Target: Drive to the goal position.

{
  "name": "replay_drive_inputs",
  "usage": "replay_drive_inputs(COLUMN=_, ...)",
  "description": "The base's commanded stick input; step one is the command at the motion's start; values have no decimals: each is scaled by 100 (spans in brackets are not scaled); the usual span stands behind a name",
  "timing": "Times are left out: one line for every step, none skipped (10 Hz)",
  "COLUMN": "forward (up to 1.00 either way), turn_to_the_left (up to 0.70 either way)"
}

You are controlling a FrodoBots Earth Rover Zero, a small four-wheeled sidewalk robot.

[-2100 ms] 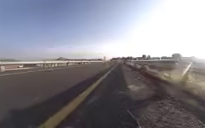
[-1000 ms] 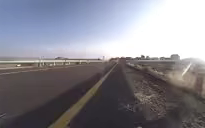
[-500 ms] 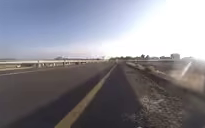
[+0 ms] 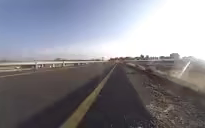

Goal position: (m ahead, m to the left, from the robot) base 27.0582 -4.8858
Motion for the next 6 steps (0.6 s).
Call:
replay_drive_inputs(forward=50, turn_to_the_left=0)
replay_drive_inputs(forward=50, turn_to_the_left=0)
replay_drive_inputs(forward=50, turn_to_the_left=0)
replay_drive_inputs(forward=50, turn_to_the_left=0)
replay_drive_inputs(forward=50, turn_to_the_left=0)
replay_drive_inputs(forward=50, turn_to_the_left=0)
